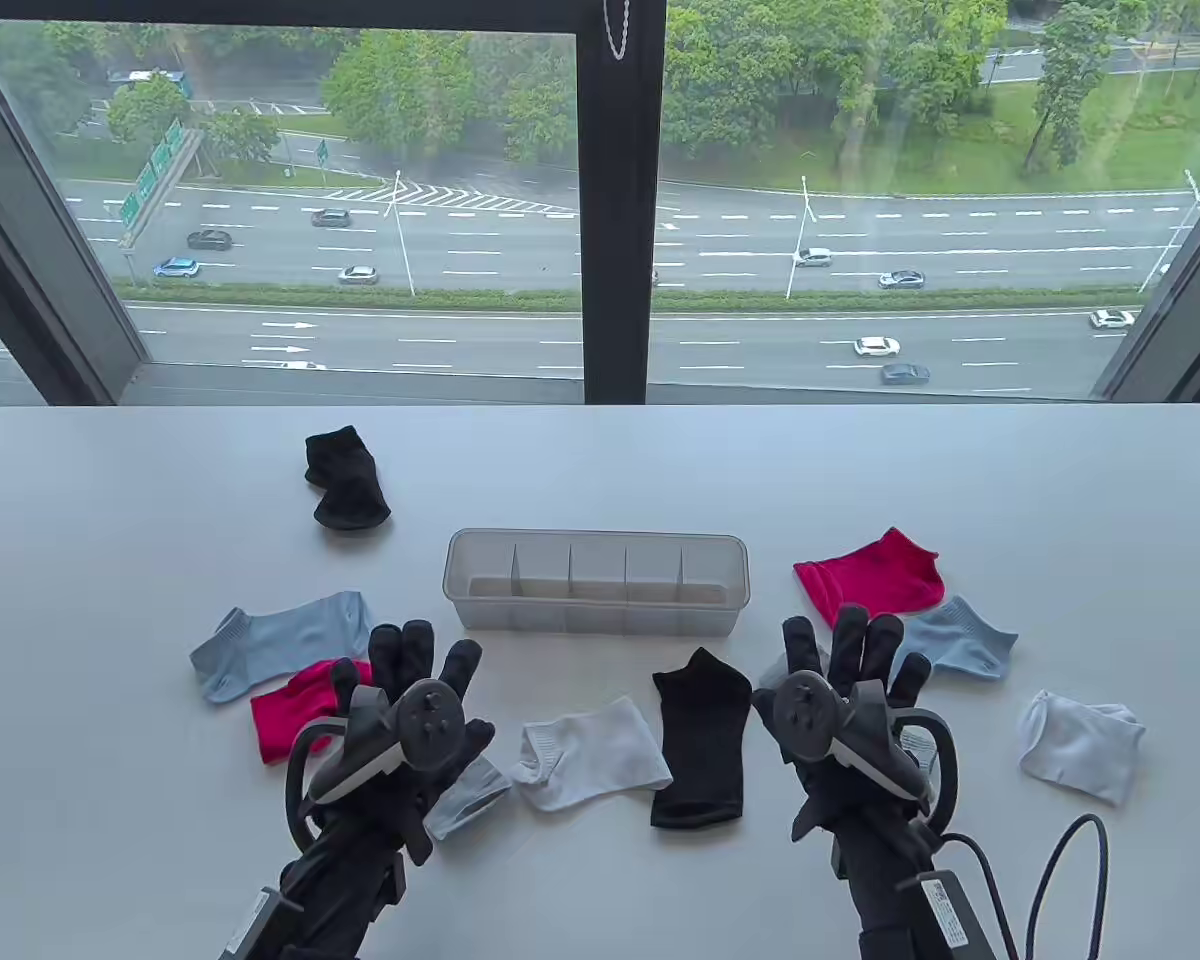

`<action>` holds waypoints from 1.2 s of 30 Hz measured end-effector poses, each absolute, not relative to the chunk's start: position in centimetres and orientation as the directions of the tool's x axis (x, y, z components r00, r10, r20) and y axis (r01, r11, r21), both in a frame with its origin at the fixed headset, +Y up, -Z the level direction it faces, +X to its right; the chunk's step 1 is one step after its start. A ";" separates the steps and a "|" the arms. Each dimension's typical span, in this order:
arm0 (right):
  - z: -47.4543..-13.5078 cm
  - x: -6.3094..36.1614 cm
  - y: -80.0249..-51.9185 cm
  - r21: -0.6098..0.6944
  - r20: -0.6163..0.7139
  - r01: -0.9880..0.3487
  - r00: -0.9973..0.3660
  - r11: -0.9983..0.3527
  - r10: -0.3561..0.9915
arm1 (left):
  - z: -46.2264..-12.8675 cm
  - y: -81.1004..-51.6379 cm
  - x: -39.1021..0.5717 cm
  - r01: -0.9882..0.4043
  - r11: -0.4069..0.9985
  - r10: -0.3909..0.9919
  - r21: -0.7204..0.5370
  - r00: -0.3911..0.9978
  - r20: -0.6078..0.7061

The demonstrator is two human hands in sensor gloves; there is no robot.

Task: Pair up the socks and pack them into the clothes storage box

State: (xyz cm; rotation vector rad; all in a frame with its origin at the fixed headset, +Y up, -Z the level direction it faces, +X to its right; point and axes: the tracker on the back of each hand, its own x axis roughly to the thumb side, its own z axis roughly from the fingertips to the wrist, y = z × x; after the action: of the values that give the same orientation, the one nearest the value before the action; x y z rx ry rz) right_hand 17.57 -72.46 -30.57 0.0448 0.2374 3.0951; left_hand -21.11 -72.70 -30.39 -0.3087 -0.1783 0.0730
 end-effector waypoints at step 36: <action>-32.0 -0.1 -73.7 0.593 0.354 0.196 -0.935 -0.781 0.034 | -30.1 -71.7 -21.7 -0.172 0.928 0.226 -0.331 0.965 0.134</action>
State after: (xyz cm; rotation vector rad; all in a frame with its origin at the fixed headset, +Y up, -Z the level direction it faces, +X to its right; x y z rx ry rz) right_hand -0.06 -73.73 -31.99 0.5673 1.0607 2.9968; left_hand -21.70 -71.70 -30.13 -0.3226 -0.1717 0.2048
